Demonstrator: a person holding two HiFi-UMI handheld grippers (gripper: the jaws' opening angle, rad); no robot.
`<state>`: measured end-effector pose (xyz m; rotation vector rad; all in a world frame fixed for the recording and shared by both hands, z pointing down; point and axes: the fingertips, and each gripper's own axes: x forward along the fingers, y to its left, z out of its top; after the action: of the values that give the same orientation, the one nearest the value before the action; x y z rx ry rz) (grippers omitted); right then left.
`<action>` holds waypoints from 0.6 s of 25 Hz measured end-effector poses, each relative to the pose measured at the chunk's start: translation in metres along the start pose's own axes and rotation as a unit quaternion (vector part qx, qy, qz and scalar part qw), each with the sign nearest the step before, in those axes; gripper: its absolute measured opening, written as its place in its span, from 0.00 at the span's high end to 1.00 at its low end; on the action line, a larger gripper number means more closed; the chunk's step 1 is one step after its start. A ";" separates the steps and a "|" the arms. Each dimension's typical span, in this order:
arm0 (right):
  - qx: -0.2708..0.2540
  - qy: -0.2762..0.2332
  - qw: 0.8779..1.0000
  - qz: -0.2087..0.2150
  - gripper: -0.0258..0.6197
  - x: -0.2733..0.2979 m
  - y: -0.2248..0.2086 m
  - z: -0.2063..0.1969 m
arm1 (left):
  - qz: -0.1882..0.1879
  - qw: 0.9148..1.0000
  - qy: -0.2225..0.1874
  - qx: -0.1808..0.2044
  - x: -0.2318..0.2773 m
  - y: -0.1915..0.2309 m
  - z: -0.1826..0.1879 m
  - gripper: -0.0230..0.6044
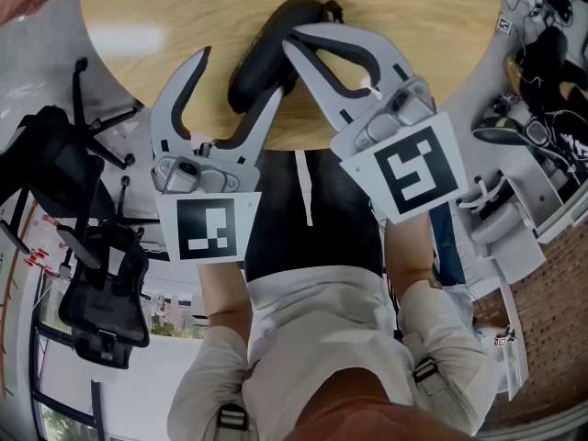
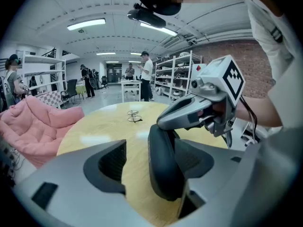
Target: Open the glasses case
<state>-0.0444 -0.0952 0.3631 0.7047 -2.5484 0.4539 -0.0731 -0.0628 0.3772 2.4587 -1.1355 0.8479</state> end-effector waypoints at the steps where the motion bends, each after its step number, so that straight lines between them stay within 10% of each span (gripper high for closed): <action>1: -0.003 0.003 1.000 0.001 0.93 0.000 0.001 -0.001 | 0.000 1.000 0.012 0.010 0.003 -0.001 -0.002 0.43; 8: -0.029 0.022 0.999 0.000 0.93 -0.002 0.003 -0.003 | -0.009 0.999 0.029 0.042 0.016 -0.007 -0.003 0.70; 15: -0.035 0.048 0.998 0.007 0.93 -0.009 0.014 -0.018 | -0.013 0.999 0.026 0.029 0.018 -0.005 -0.004 0.73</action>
<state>-0.0391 -0.0724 0.3707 0.6240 -2.4672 0.3906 -0.0621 -0.0684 0.3908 2.4760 -1.0741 0.9447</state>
